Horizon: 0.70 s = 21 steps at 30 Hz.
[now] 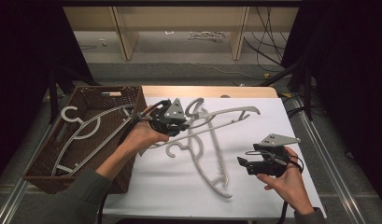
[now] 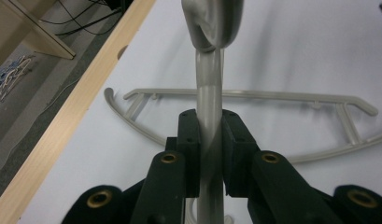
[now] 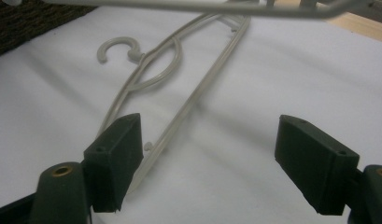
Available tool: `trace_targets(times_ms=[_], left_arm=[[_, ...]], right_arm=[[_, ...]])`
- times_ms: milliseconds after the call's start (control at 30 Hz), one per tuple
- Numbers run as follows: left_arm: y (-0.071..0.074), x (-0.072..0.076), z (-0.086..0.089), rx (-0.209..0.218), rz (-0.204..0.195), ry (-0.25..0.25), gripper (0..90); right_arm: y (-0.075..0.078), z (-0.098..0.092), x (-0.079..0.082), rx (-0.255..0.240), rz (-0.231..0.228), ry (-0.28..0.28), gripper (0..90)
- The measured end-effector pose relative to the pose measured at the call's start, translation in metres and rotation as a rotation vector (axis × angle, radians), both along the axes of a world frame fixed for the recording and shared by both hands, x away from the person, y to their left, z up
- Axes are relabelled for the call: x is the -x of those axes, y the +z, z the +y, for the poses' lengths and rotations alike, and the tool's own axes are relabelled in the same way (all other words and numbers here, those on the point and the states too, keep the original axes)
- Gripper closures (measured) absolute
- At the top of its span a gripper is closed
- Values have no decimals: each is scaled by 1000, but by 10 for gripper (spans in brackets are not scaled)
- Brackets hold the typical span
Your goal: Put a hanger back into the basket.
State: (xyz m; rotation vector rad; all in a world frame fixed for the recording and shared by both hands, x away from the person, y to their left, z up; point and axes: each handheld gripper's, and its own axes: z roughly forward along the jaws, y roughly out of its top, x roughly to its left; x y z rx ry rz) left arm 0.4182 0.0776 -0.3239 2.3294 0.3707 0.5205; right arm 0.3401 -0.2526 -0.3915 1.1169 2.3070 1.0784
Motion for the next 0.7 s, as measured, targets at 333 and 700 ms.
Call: trace_targets(times_ms=[333,700], left_arm=[[45,3,39,99,-7,52,799],[68,4,98,160,-33,161,798]], right_arm=[[-3,1,0,6,9,5,244],[-7,5,-1,15,17,13,232]])
